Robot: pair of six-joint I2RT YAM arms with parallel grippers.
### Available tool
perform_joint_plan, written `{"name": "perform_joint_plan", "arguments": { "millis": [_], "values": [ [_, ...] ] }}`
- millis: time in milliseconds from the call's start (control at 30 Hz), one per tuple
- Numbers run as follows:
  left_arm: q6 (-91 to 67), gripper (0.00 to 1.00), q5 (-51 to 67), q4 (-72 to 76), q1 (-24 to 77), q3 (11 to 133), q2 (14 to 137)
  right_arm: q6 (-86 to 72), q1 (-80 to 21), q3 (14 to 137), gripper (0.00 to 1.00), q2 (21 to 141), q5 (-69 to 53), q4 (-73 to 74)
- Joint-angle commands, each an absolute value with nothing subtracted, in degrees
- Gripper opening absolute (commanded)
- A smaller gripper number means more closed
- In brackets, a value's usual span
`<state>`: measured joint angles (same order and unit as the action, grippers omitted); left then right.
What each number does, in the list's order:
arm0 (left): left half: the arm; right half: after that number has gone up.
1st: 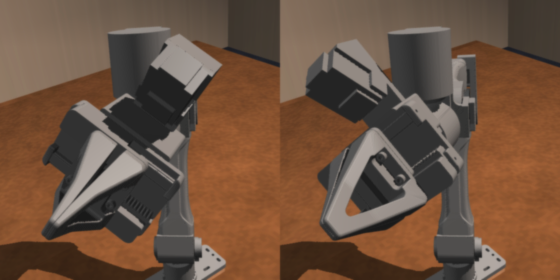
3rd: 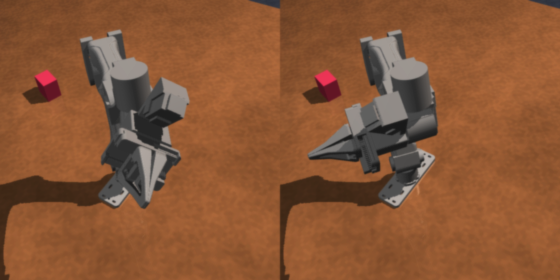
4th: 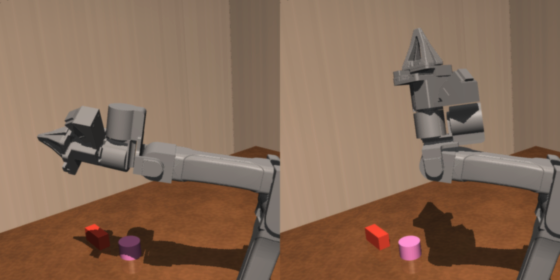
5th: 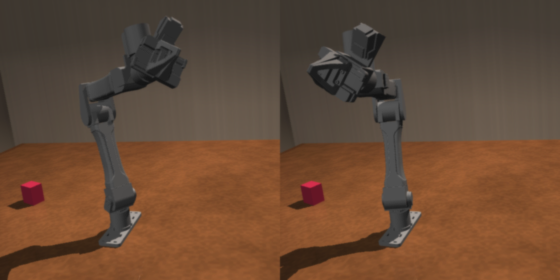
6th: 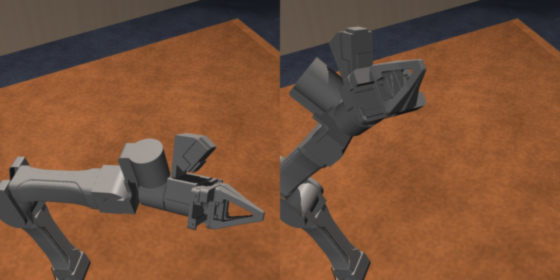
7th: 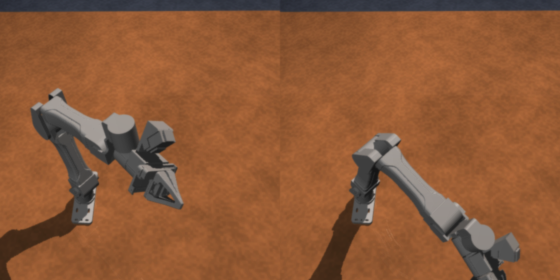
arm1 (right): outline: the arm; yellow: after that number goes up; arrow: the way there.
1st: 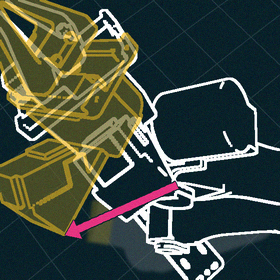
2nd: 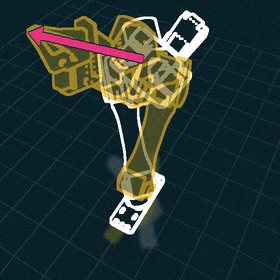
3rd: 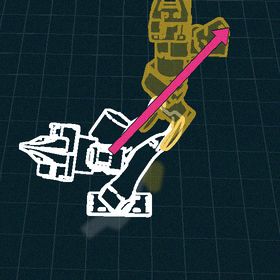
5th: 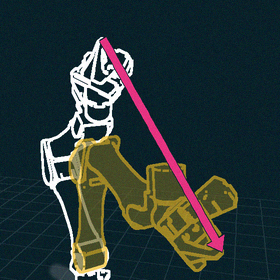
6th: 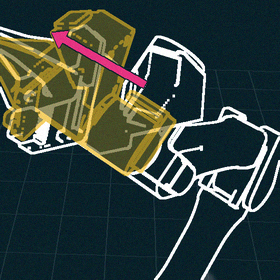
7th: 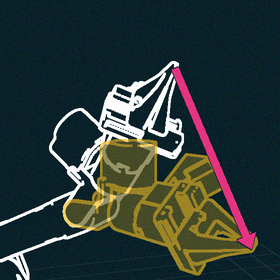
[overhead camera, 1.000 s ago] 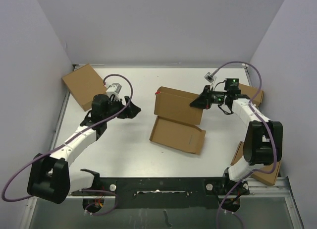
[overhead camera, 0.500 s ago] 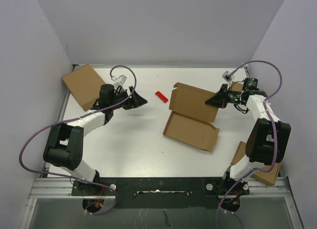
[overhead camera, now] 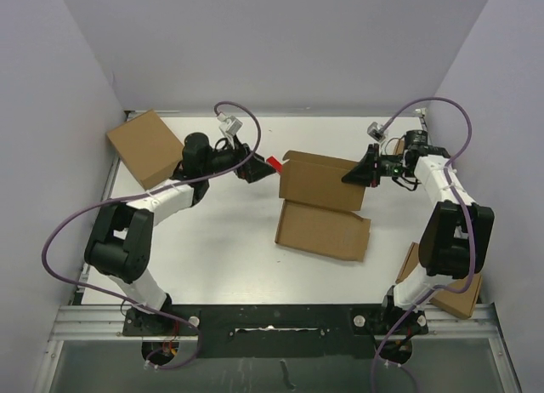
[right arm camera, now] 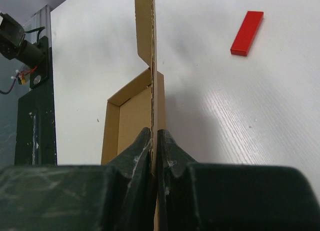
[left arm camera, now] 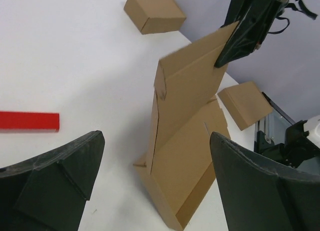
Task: Fold the paper box
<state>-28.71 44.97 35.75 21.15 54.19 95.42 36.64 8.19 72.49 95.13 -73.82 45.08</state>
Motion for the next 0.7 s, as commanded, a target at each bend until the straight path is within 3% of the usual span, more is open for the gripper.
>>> {"name": "perform_joint_plan", "arguments": {
  "millis": [0,133,367,667],
  "values": [
    [-25.3,0.85,56.2,25.0,19.6,65.0,96.6,44.5,5.5,76.5,0.00,94.3,-76.9,51.7],
    [-18.5,0.84,57.4,12.6,21.2,68.2,94.3,44.6,4.4,76.5,0.00,93.2,-76.9,51.6],
    [-6.0,0.82,46.5,-6.6,26.3,76.2,94.9,45.7,2.5,77.0,0.00,92.9,-77.1,52.8],
    [-4.5,0.50,49.5,-12.5,27.9,83.3,100.4,46.3,2.0,76.8,0.00,92.2,-77.8,53.3]
  ]
}}
